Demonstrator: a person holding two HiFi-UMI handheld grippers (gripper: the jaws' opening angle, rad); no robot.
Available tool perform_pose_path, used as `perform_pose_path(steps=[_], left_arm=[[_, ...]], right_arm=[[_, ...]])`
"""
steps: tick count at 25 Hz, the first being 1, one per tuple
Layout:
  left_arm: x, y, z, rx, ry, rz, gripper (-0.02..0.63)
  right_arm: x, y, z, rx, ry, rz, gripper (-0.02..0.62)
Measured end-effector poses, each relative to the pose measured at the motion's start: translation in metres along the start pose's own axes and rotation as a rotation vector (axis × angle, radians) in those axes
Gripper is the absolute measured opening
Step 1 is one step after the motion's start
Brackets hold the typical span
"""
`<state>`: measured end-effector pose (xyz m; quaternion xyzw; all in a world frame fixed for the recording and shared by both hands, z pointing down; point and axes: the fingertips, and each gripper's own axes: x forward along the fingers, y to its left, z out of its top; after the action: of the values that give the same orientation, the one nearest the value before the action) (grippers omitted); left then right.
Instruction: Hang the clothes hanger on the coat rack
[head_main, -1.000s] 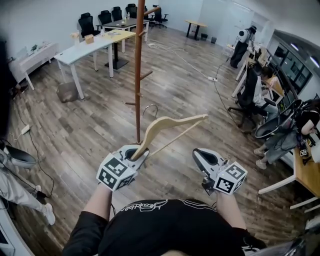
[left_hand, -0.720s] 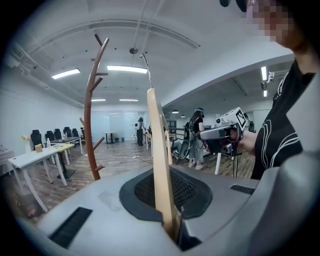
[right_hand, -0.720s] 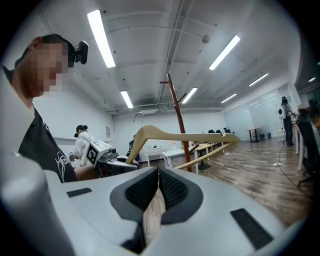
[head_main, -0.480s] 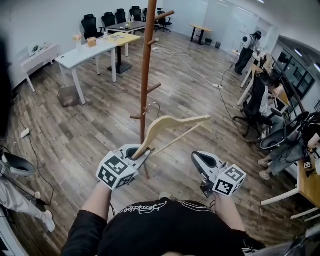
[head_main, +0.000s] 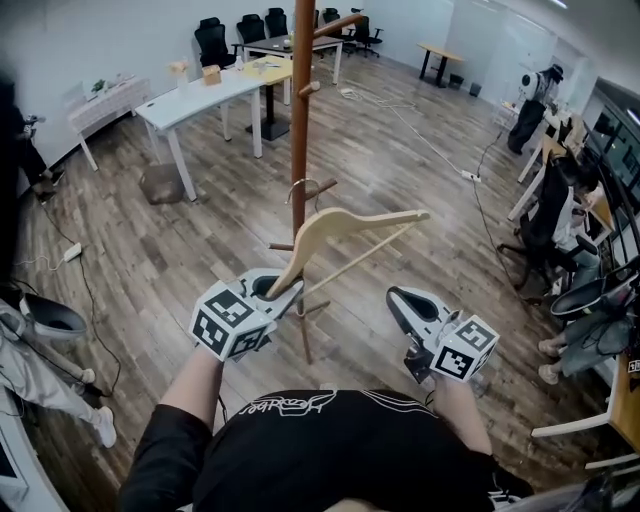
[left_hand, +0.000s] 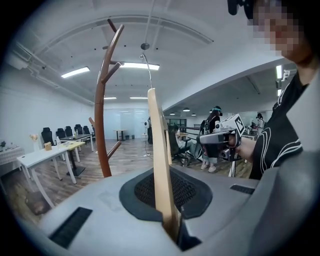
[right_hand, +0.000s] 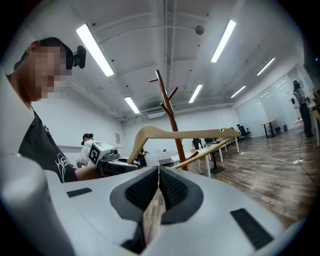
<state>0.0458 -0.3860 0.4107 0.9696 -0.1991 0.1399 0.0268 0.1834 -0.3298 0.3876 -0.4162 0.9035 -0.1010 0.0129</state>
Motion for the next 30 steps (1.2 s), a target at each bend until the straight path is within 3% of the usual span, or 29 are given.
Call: perform_pose_path(steps=[14,30], left_arm=[[0.038,0.068,0.08,0.074,-0.027,0.041,0.011],[0.053,0.135,0.117,0.055,-0.045,0.104,0.011]], right_arm=[[0.053,-0.081,0.045,-0.018,-0.025,0.105,0.04],[0.088,-0.128,0.043,-0.009,0.0,0.187,0.04]])
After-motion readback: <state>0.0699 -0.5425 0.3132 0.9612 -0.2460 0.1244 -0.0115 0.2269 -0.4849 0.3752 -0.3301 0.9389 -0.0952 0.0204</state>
